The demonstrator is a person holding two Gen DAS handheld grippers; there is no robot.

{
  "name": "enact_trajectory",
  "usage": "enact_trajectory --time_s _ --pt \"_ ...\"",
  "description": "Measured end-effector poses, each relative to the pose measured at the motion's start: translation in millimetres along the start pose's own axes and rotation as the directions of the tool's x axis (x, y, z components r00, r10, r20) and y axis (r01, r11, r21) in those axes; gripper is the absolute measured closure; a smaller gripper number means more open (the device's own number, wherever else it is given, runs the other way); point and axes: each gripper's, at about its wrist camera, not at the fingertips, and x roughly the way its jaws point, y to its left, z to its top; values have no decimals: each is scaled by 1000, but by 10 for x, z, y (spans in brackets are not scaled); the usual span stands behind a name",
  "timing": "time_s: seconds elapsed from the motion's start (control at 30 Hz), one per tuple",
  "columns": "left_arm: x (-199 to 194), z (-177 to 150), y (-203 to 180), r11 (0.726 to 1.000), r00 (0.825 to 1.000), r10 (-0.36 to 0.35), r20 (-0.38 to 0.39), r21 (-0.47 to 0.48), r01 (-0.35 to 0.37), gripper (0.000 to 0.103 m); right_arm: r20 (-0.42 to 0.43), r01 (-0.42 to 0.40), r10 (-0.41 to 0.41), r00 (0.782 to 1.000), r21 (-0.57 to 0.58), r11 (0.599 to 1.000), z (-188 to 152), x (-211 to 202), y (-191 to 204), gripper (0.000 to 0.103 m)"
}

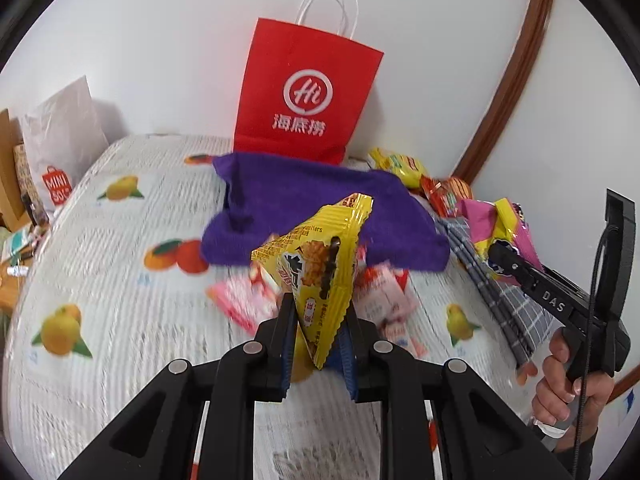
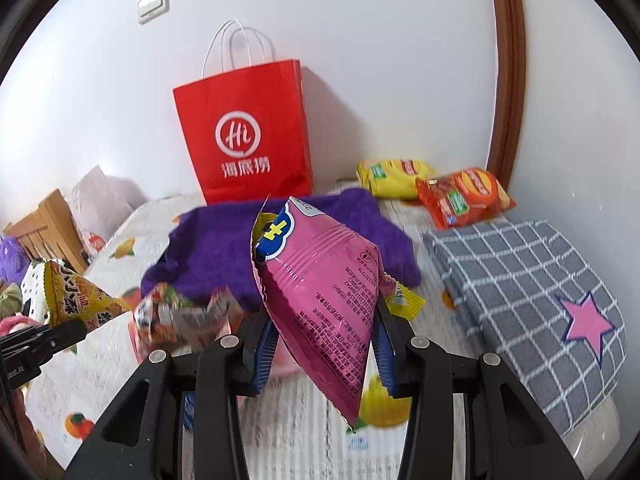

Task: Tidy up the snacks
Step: 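Lift both held packets and carry them over the purple towel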

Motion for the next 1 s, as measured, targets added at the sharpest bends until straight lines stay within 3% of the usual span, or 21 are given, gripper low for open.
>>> enact_trajectory --time_s 0.33,0.57,1.0 --pt "163 624 32 998 998 54 37 13 -55 84 34 -6 6 999 -3 1000 535 213 48 61" --pt "348 995 112 999 998 54 40 -6 -54 84 16 -18 18 1000 -13 1000 806 539 108 61" --pt "934 1469 170 999 999 44 11 -15 -44 84 -56 -13 12 998 -15 1000 1010 1287 122 61"
